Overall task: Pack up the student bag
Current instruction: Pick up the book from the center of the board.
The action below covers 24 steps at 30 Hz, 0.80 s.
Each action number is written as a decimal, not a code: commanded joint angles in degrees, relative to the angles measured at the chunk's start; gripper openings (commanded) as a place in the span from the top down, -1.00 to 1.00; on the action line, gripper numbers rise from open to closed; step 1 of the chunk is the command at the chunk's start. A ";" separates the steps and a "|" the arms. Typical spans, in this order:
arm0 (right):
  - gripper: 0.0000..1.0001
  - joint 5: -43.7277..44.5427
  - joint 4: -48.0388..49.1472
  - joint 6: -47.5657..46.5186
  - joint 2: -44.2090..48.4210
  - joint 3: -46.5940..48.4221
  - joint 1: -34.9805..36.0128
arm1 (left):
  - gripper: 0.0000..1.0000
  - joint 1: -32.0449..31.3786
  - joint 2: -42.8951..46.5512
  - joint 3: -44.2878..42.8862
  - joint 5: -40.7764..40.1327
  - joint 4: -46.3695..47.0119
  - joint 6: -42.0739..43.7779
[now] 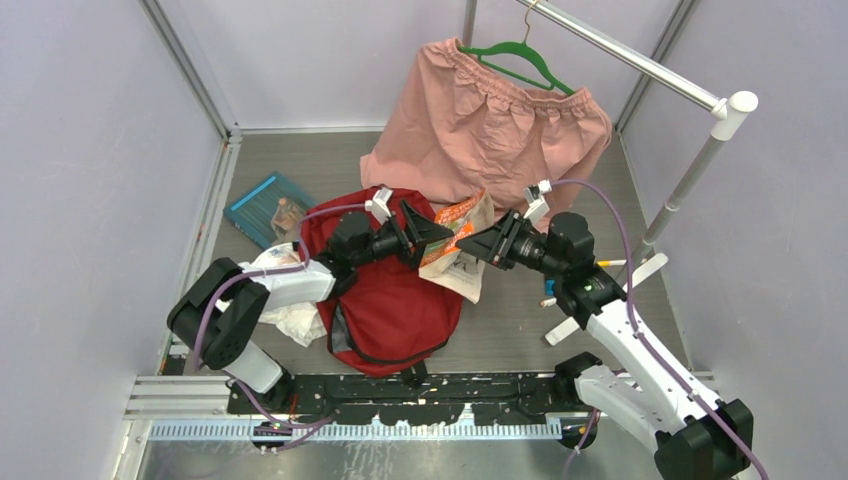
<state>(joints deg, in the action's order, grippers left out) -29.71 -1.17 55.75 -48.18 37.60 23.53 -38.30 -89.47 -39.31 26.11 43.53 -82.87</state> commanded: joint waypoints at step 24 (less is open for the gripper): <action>0.98 -0.43 1.61 -5.66 -8.72 3.45 3.46 | 1.00 0.32 -1.36 0.58 2.42 6.49 0.68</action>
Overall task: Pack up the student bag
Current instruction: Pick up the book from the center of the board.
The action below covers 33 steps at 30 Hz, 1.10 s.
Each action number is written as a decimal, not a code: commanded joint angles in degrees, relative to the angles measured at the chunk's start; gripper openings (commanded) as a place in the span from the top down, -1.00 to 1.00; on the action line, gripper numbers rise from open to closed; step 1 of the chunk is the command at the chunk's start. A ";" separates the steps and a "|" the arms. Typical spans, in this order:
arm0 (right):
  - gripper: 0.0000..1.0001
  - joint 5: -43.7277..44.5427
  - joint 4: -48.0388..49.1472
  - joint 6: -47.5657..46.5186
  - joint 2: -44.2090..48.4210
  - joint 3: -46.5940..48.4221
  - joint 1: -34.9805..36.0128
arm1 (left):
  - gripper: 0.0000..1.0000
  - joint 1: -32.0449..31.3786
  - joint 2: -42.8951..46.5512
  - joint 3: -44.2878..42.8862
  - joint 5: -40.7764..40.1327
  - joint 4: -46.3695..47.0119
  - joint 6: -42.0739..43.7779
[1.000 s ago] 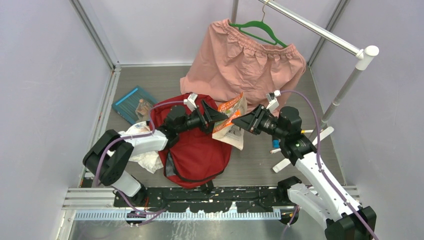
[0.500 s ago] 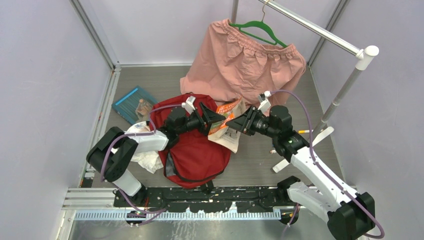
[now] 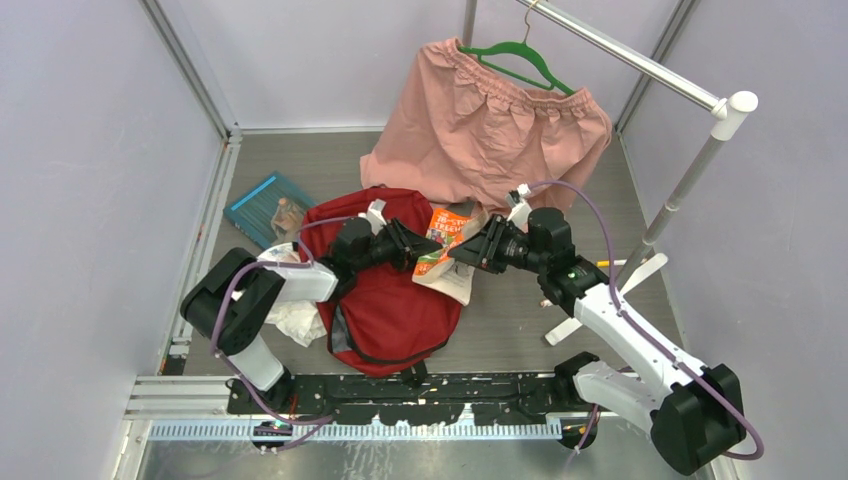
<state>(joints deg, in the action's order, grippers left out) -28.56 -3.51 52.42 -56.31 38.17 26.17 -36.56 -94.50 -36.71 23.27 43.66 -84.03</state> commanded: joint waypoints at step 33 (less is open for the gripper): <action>-1.00 20.13 44.21 26.49 2.11 -14.40 18.89 | 1.00 1.67 41.82 -1.17 -27.50 -31.33 22.17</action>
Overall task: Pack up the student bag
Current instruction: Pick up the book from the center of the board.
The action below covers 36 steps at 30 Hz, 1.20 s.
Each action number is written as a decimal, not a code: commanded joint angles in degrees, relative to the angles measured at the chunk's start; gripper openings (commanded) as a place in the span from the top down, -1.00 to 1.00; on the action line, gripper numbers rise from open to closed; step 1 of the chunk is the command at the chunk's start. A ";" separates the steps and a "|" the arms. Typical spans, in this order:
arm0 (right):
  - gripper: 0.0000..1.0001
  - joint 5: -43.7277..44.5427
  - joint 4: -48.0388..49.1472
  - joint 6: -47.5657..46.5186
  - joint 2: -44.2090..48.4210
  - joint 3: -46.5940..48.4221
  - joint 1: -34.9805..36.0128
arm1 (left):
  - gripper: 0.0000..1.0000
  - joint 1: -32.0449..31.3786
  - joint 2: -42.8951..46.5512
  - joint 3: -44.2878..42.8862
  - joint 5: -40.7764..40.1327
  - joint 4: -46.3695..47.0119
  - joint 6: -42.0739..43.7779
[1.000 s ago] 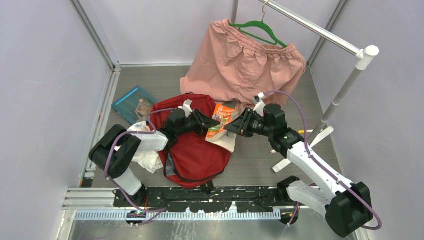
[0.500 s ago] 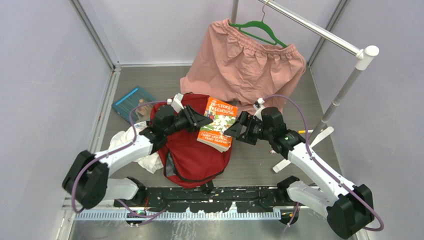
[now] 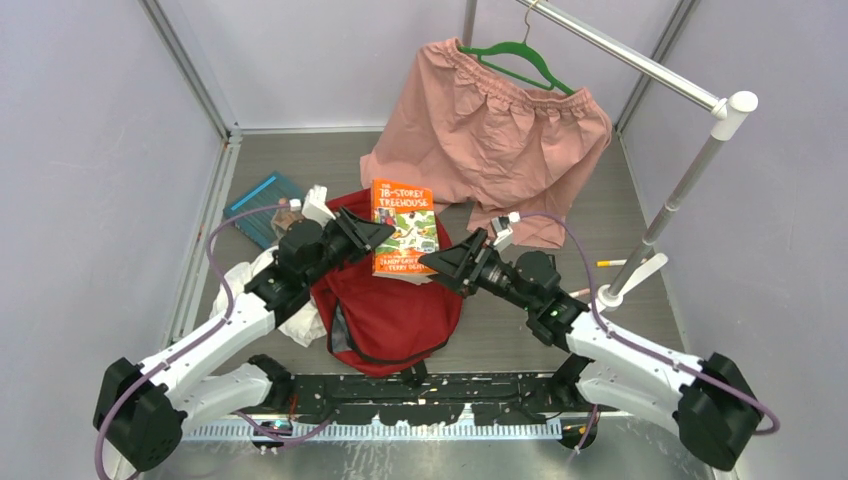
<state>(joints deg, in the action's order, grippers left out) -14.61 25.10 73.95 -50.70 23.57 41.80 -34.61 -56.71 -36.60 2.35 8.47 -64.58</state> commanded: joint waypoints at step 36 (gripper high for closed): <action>-1.00 11.45 41.23 9.28 -29.44 5.71 15.07 | 1.00 -0.81 12.93 -0.30 -14.27 3.13 2.83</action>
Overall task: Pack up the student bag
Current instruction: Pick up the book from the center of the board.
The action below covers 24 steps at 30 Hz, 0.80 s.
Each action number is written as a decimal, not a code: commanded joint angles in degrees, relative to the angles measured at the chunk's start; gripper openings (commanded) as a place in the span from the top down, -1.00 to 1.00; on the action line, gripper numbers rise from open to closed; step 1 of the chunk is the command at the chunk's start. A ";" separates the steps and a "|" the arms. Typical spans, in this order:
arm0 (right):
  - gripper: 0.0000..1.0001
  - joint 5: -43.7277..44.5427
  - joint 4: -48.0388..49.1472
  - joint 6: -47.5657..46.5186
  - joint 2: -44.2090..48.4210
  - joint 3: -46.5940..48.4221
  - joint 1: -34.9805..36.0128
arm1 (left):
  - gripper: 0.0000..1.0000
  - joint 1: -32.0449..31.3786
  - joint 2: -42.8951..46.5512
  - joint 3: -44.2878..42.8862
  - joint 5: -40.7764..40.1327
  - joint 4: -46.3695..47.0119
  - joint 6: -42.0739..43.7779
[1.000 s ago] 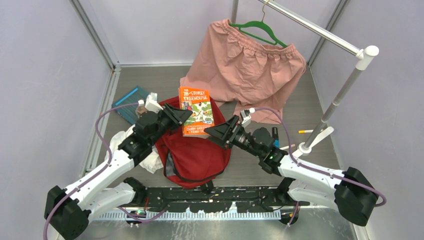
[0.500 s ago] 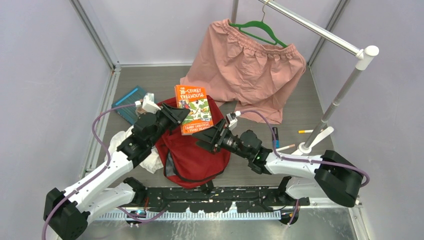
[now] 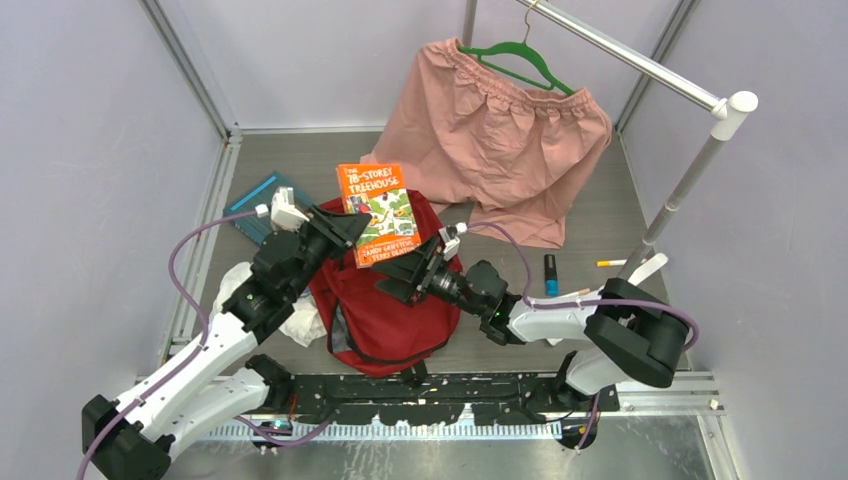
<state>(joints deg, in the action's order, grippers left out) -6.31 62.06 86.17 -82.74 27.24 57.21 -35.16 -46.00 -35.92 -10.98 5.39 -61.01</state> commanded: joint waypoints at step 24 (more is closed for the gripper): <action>-0.15 5.58 4.14 -2.65 0.28 5.69 -11.56 | 1.00 -0.33 5.61 4.31 2.29 5.51 -5.80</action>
<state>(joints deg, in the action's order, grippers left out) -6.55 60.77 84.18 -81.89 29.45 47.97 -34.76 -41.74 -32.12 -13.93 8.21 -66.19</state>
